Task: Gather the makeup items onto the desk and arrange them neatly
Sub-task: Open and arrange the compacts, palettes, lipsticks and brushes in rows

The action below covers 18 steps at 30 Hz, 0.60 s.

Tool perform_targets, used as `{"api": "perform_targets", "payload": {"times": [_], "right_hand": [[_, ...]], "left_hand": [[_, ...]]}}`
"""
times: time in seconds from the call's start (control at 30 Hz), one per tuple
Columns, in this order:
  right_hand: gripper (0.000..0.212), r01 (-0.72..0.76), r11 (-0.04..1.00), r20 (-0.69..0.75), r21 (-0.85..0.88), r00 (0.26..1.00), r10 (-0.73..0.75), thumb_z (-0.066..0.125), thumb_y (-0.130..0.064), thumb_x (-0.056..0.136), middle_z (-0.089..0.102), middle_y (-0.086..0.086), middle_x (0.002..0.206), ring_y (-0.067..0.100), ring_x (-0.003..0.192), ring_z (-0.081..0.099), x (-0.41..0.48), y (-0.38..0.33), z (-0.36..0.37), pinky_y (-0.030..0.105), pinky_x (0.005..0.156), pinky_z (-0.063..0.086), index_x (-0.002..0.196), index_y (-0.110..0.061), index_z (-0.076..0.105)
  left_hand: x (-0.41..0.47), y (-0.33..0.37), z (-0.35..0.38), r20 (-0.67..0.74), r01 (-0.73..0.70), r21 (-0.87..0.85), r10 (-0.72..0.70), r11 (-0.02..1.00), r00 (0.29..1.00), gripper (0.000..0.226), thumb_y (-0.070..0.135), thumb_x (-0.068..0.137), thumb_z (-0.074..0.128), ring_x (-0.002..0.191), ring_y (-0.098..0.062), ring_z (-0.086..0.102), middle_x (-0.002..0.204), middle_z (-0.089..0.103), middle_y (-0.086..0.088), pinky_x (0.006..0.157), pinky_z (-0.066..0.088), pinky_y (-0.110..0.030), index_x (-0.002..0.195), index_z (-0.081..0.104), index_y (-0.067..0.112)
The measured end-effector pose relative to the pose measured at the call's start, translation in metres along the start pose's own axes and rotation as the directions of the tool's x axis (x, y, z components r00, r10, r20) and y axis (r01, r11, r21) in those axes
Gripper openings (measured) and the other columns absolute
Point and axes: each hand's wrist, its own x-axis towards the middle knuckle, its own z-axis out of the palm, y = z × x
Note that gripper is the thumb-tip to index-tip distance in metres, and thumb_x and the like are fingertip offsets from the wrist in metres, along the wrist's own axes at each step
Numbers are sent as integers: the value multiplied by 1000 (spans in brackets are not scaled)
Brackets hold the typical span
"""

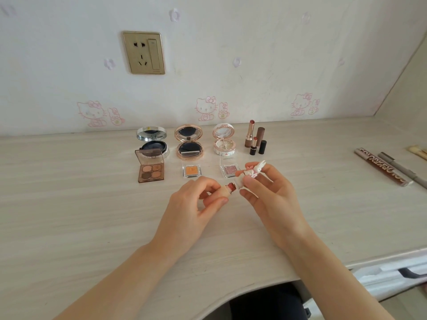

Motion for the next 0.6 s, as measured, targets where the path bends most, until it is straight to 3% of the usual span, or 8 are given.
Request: {"api": "perform_targets", "payload": {"times": [0.33, 0.6], "right_hand": [[13, -52, 998, -155, 37, 986, 57, 63, -13, 89, 67, 4, 80, 18, 77, 60, 6, -2, -6, 31, 78, 52, 102, -10, 65], [21, -91, 992, -152, -86, 985, 77, 66, -14, 87, 73, 11, 93, 15, 78, 65, 12, -12, -22, 28, 75, 52, 106, -6, 63]], "left_hand": [[-5, 15, 8, 28, -27, 3, 27, 1000, 999, 18, 24, 79, 76, 76, -3, 60, 87, 63, 18, 70, 44, -13, 89, 61, 25], [-3, 32, 16, 157, -2, -11, 4, 1000, 988, 22, 30, 83, 72, 82, -2, 60, 83, 64, 14, 72, 44, -12, 93, 52, 32]]}}
